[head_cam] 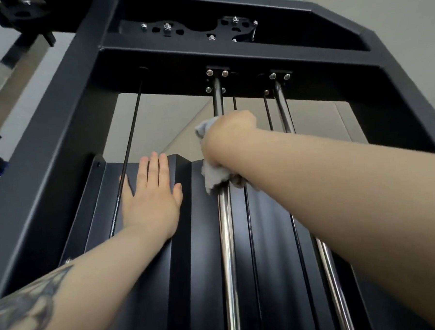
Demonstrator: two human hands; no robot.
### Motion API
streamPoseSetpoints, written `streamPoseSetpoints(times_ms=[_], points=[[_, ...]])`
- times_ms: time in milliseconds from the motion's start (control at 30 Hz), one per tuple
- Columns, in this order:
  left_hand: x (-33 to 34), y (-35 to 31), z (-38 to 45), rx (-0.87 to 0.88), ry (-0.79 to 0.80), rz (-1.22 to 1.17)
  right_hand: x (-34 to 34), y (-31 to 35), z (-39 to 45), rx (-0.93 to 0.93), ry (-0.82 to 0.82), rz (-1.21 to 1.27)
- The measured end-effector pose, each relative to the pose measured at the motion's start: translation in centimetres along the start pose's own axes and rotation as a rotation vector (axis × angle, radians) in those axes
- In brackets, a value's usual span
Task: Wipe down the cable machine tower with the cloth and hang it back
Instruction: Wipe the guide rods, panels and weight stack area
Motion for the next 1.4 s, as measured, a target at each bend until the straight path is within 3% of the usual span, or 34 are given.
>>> streamPoseSetpoints(times_ms=[167,267,367,533,633,800,900,1133,1300,1400], points=[[0.6,-0.1,-0.3,0.015,-0.042,-0.086,0.6,-0.9,-1.1,0.044,-0.067,0.049],[0.9,0.0,-0.9,0.055,-0.136,-0.125,2.7,0.2,-1.9,0.031,0.085,-0.031],[1.0,-0.1,-1.1,0.08,-0.195,-0.148,1.7,0.0,-1.0,0.072,0.133,-0.2],[0.9,0.0,-1.3,0.096,-0.16,-0.132,-2.1,-1.3,2.5,0.178,-0.105,-0.033],[0.7,0.1,-1.7,0.111,-0.181,-0.096,-0.9,-0.5,2.2,0.24,-0.046,-0.042],[0.5,0.0,-1.8,0.113,-0.156,-0.101,0.3,-0.2,1.4,0.193,0.09,-0.125],[0.6,-0.2,-2.0,0.113,-0.162,-0.065,-1.5,-0.2,3.1,0.211,0.045,-0.246],[1.3,-0.2,-1.4,0.118,-0.215,-0.095,-3.7,-0.8,5.7,0.253,-0.186,0.109],[1.4,-0.2,-1.6,0.11,-0.254,-0.086,0.2,0.7,6.1,0.228,-0.214,-0.266],[1.7,-0.2,-1.6,0.106,-0.26,-0.06,-1.2,-0.2,6.5,0.175,-0.216,-0.037]])
Point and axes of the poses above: each hand's wrist, its own z-axis towards the middle knuckle, its own x-axis out of the palm, y = z × x, the point moved 6 cm from there along z, towards the middle knuckle, and after that the axes turned 14 degrees about y, right-handed, at the moved point
